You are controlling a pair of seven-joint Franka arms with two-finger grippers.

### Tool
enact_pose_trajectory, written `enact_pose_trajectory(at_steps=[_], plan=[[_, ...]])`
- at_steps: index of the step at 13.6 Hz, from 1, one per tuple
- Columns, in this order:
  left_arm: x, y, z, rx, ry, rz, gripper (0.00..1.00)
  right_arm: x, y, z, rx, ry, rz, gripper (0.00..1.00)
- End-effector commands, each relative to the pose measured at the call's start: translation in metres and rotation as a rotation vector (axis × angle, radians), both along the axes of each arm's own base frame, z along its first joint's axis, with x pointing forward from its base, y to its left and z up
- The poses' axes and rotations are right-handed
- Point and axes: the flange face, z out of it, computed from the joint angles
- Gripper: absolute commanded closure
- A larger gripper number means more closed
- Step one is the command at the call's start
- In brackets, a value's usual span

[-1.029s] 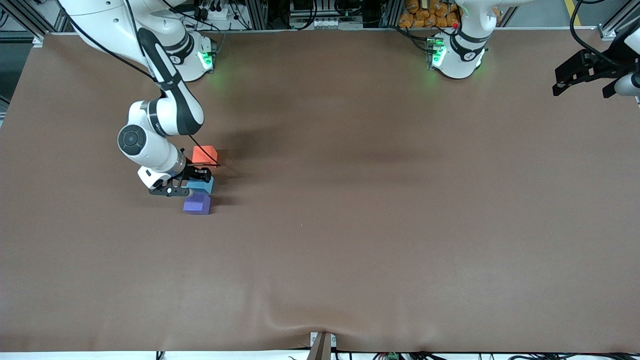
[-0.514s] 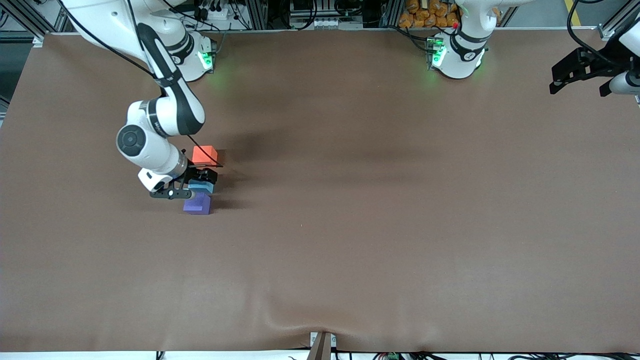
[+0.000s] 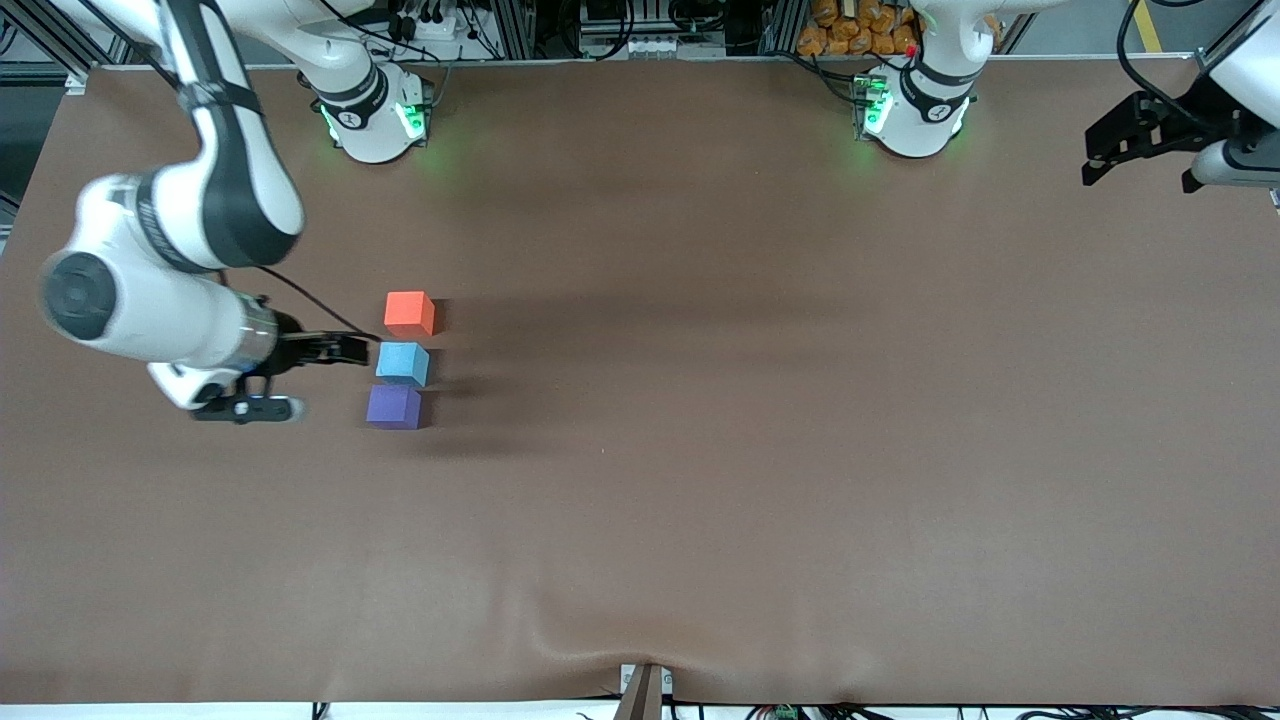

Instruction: Place blue block between orange and purple blocks

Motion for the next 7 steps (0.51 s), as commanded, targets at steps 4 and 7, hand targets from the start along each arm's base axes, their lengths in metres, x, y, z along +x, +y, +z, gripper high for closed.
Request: enact_pose_trajectory(at_steps=[4, 7], plan=[[-0.013, -0.01, 0.016, -0.001, -0.023, -0.005, 0.0, 0.032, -0.044, 0.1, -0.106, -0.114, 0.229, 0.0], [-0.019, -0.011, 0.019, 0.002, -0.028, -0.005, 0.0, 0.028, -0.079, 0.129, -0.115, -0.133, 0.213, 0.0]])
